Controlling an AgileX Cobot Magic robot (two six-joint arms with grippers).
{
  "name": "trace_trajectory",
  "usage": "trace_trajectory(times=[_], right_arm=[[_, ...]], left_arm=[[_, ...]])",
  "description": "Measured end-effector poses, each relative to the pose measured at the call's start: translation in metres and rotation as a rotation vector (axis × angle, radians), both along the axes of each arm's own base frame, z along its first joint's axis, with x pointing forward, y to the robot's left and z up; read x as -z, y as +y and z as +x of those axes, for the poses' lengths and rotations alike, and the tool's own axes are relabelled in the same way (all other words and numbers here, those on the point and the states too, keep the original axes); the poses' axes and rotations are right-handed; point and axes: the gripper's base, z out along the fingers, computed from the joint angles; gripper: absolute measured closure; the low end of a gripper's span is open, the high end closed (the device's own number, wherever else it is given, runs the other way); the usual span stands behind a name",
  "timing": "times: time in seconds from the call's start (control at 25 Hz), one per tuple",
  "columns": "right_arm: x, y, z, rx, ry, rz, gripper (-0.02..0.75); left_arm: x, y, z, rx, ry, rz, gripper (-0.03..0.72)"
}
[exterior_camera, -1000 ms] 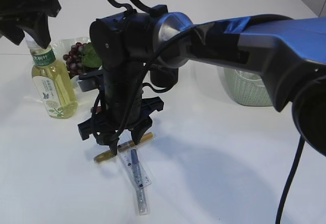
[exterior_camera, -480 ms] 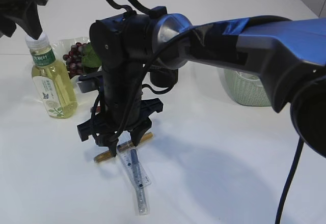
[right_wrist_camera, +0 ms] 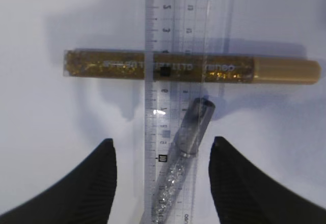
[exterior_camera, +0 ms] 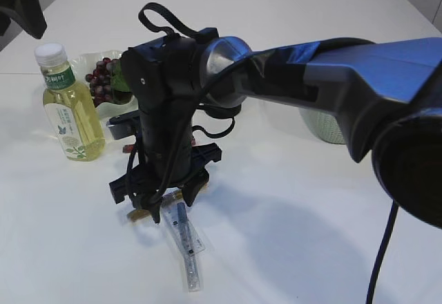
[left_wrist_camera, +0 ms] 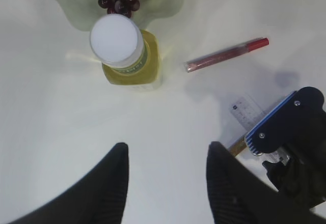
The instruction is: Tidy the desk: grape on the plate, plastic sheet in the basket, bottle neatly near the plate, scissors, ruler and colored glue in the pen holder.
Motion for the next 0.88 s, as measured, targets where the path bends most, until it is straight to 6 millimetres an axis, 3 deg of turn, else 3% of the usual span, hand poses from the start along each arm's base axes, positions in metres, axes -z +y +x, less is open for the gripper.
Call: trace_trajectory(times=[0.88], right_arm=[[0.015,-0.001,0.003,-0.006,-0.005,-0.039,0.278]], left_arm=[[-0.003,0.001,-0.002,0.005,-0.010,0.006,0.327]])
